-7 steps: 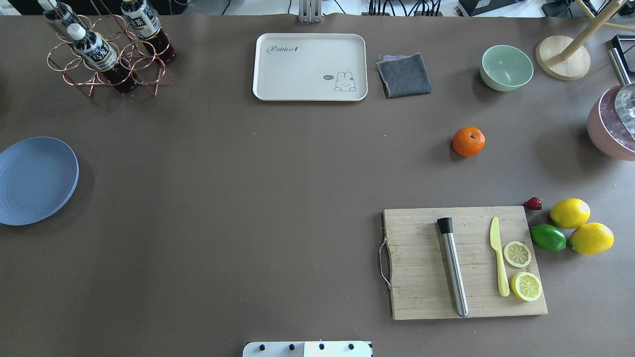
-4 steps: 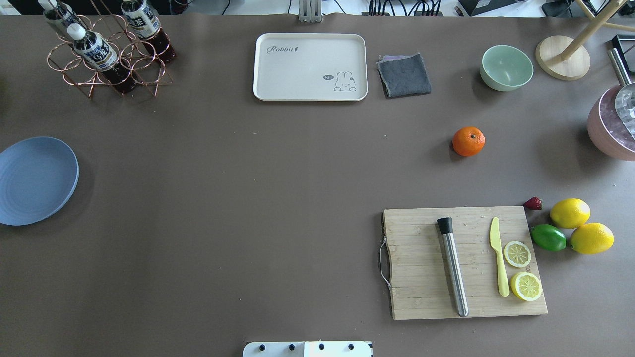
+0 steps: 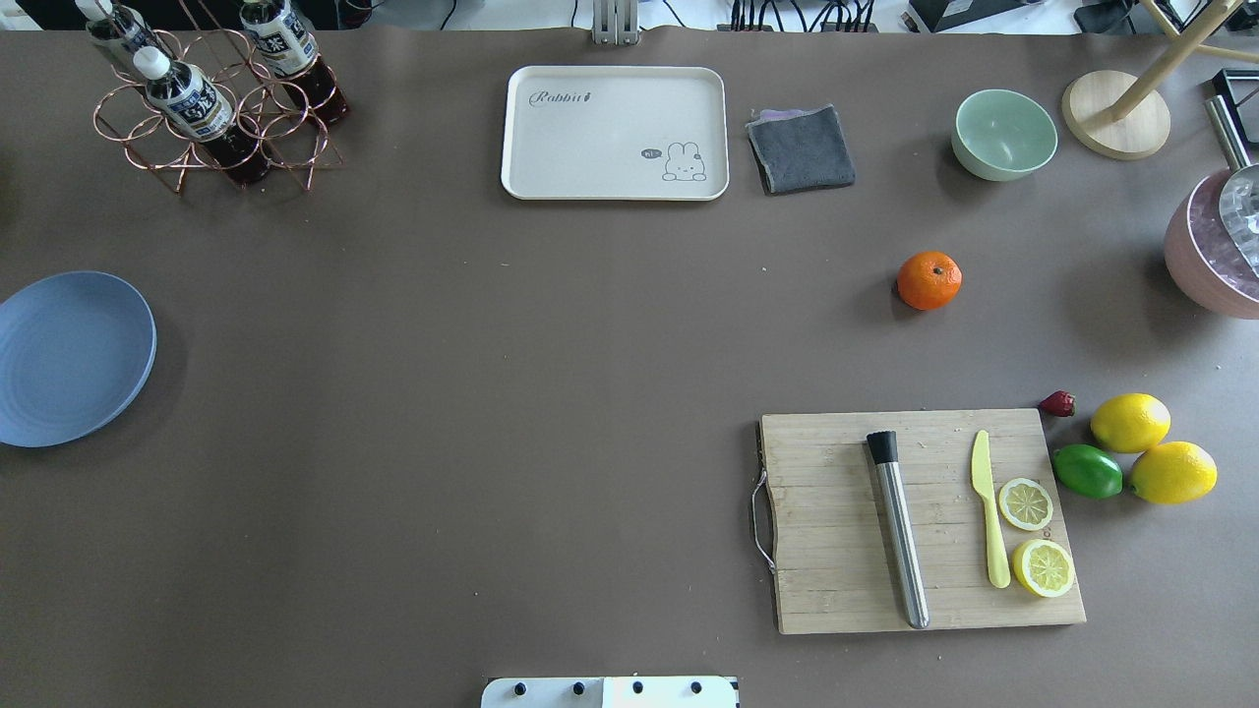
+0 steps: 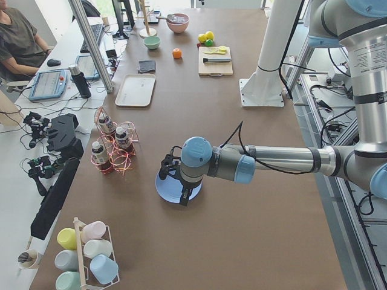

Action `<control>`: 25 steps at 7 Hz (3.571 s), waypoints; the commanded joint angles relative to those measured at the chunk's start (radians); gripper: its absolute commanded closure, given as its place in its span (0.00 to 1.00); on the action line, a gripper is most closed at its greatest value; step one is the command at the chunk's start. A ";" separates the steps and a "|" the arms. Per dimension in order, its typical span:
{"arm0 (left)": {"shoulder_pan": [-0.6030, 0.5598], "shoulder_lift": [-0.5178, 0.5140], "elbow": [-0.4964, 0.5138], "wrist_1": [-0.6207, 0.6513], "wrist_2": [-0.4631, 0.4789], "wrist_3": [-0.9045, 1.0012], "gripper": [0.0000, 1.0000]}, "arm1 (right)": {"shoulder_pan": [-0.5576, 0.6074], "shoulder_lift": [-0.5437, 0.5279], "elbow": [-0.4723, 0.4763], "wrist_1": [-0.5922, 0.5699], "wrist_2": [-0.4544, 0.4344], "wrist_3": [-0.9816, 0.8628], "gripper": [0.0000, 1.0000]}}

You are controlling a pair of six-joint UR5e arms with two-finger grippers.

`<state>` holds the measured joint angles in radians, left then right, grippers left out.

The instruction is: Pick orange to plate

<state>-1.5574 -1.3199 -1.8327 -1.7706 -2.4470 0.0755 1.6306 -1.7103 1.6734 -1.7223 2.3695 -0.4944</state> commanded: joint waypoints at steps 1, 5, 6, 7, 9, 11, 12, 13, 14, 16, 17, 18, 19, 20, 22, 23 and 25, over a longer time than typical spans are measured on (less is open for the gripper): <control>0.000 0.004 0.003 -0.001 -0.003 0.001 0.02 | 0.000 -0.003 -0.007 0.015 0.001 0.000 0.00; -0.001 0.004 0.004 -0.001 -0.006 -0.002 0.02 | 0.000 -0.002 -0.003 0.029 0.004 0.002 0.00; -0.001 0.004 -0.003 -0.004 -0.006 -0.049 0.02 | 0.000 -0.002 -0.006 0.029 0.013 0.002 0.00; 0.000 0.004 0.004 -0.019 -0.006 -0.056 0.02 | 0.000 -0.002 0.002 0.029 0.014 0.004 0.00; 0.005 -0.007 0.062 -0.048 0.000 -0.063 0.02 | 0.000 -0.002 0.003 0.029 0.014 0.002 0.00; 0.034 -0.072 0.236 -0.232 0.008 -0.154 0.02 | 0.000 0.000 0.000 0.029 0.023 0.004 0.00; 0.116 -0.118 0.345 -0.380 0.010 -0.266 0.03 | 0.000 0.001 0.000 0.029 0.034 0.005 0.00; 0.160 -0.174 0.488 -0.547 0.011 -0.345 0.03 | -0.002 0.001 0.002 0.030 0.039 0.004 0.00; 0.202 -0.214 0.563 -0.616 0.032 -0.394 0.03 | 0.000 0.001 0.005 0.030 0.040 0.002 0.00; 0.310 -0.216 0.572 -0.680 0.134 -0.492 0.03 | -0.002 0.001 -0.006 0.039 0.040 -0.001 0.00; 0.348 -0.216 0.596 -0.732 0.135 -0.535 0.04 | -0.002 0.000 -0.009 0.043 0.045 0.002 0.00; 0.350 -0.219 0.630 -0.765 0.135 -0.537 0.07 | -0.002 0.000 -0.009 0.043 0.047 0.002 0.00; 0.350 -0.222 0.630 -0.765 0.135 -0.539 0.11 | -0.002 0.000 -0.009 0.043 0.047 0.002 0.00; 0.350 -0.222 0.630 -0.765 0.134 -0.540 0.31 | -0.002 0.000 -0.009 0.043 0.047 0.002 0.00; 0.352 -0.225 0.619 -0.771 0.129 -0.594 1.00 | -0.002 0.000 -0.009 0.043 0.054 0.002 0.00; 0.355 -0.229 0.618 -0.771 0.123 -0.597 1.00 | -0.002 0.003 -0.007 0.044 0.056 0.004 0.00; 0.355 -0.251 0.558 -0.765 0.062 -0.676 1.00 | -0.032 0.049 0.006 0.047 0.105 0.081 0.00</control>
<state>-1.2031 -1.5549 -1.2407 -2.5401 -2.3466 -0.5456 1.6214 -1.6925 1.6752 -1.6762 2.4464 -0.4714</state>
